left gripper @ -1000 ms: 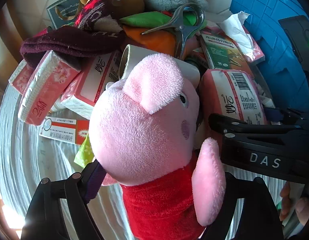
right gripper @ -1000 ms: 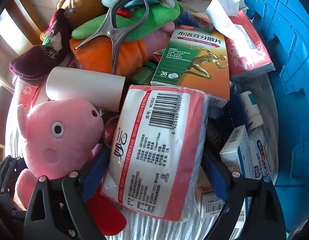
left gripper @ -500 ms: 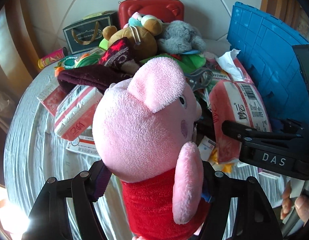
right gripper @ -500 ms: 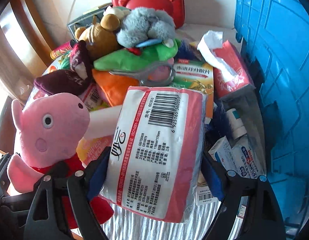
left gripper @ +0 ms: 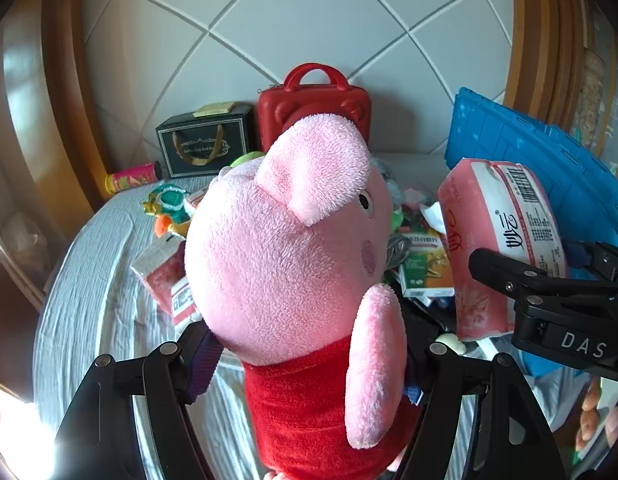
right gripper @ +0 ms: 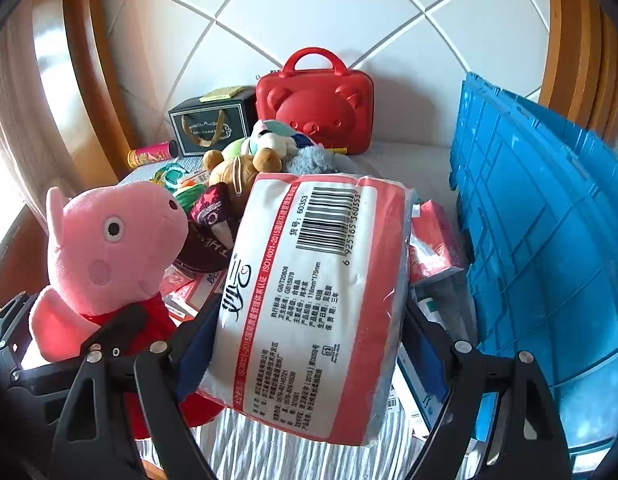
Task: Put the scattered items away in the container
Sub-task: 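Lift and carry the Peppa Pig plush and tissue pack over the blue bin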
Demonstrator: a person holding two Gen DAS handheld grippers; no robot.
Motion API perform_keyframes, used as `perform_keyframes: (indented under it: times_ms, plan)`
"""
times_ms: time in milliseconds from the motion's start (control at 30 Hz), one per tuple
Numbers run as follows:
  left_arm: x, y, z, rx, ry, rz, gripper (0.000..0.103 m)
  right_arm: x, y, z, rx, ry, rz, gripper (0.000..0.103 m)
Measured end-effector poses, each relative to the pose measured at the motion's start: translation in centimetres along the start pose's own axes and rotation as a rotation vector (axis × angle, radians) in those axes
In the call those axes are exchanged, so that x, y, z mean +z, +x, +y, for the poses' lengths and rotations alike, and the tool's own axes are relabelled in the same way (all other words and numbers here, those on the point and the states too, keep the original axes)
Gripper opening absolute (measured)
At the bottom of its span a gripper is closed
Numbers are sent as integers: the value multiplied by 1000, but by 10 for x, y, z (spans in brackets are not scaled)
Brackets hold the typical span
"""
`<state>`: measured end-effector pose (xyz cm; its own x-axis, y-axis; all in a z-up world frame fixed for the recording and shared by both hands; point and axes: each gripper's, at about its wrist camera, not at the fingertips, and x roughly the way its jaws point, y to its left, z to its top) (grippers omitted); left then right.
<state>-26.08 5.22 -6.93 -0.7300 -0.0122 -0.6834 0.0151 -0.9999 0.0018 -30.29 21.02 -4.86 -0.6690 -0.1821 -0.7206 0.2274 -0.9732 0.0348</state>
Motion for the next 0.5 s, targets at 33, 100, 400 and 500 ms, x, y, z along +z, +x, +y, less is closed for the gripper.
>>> perform_keyframes:
  times_ms: [33, 100, 400, 500]
  plan:
    - [3, -5, -1, -5, 1, -12, 71, 1, -8, -1, -7, 1, -14, 84]
    - [10, -14, -2, -15, 0, -37, 71, 6, -24, -4, -23, 3, -40, 84]
    - [54, -54, -40, -31, 10, -150, 71, 31, -85, -54, -63, 40, -184, 84]
    - [76, -73, -72, -44, 17, -215, 71, 41, -112, -92, -87, 64, -246, 84]
